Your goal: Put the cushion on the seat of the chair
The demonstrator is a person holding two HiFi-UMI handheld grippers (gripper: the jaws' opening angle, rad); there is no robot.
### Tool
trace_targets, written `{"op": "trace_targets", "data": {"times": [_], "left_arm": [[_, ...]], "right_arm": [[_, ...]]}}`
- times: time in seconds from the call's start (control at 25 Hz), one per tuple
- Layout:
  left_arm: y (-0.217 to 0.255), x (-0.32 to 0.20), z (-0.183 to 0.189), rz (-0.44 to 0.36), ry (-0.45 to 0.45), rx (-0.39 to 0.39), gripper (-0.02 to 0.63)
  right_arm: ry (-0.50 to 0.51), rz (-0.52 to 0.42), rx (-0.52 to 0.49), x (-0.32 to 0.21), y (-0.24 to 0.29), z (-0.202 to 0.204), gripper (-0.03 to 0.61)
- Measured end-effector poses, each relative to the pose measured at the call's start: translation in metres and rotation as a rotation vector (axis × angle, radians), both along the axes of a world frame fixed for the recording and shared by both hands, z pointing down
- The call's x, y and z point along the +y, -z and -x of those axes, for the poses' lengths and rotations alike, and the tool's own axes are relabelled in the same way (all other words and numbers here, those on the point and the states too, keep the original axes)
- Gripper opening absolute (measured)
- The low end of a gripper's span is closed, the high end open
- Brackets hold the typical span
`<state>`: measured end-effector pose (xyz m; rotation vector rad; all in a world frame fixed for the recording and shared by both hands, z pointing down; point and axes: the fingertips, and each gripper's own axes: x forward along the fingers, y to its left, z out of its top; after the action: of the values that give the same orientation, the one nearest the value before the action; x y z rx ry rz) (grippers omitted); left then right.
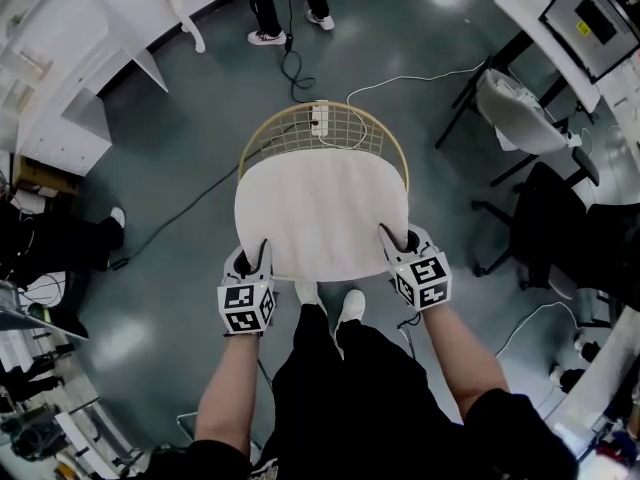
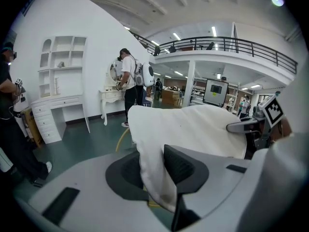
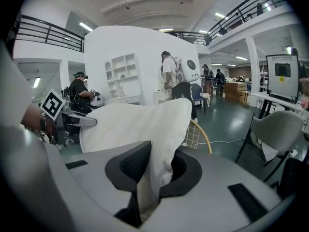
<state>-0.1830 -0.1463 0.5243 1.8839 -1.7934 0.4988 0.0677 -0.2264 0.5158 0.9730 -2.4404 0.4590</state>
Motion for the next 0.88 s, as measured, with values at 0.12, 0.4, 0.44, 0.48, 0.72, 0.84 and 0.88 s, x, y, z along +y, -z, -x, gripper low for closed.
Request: {"op": "trace_targets", "data": {"times": [0.12, 0.4, 0.44, 0.48, 0.72, 0.84, 0.88], "left_arm": [[-0.02, -0.014, 0.009, 0.021, -0.003, 0.014, 0.106], [-0.088, -0.049, 0.014, 0.075, -0.049, 0.026, 0.11], [-0.101, -0.053, 0.014, 0.084, -0.056, 0.028, 0.112], [-0.115, -0.056, 0.015, 0.091, -0.062, 0.029, 0.112], [-0.198, -0.074, 0.019, 0.152, -0.095, 0.032, 0.114], [-0.239, -0.085, 0.022, 0.186, -0.106, 0.036, 0.117], [-0.252, -0.087, 0.023, 0.195, -0.109, 0.036, 0.117]], "right_arm": [[-0.017, 0.017, 0.006, -0.011, -0.02, 0.008, 0.066], [-0.048, 0.056, 0.051, -0.035, -0.088, 0.008, 0.067], [-0.055, 0.064, 0.057, -0.037, -0.1, 0.008, 0.067], [-0.061, 0.071, 0.063, -0.039, -0.113, 0.009, 0.067], [-0.08, 0.12, 0.101, -0.054, -0.191, 0.013, 0.067], [-0.077, 0.147, 0.123, -0.064, -0.232, 0.015, 0.069], [-0.077, 0.155, 0.13, -0.066, -0.245, 0.016, 0.069]]}}
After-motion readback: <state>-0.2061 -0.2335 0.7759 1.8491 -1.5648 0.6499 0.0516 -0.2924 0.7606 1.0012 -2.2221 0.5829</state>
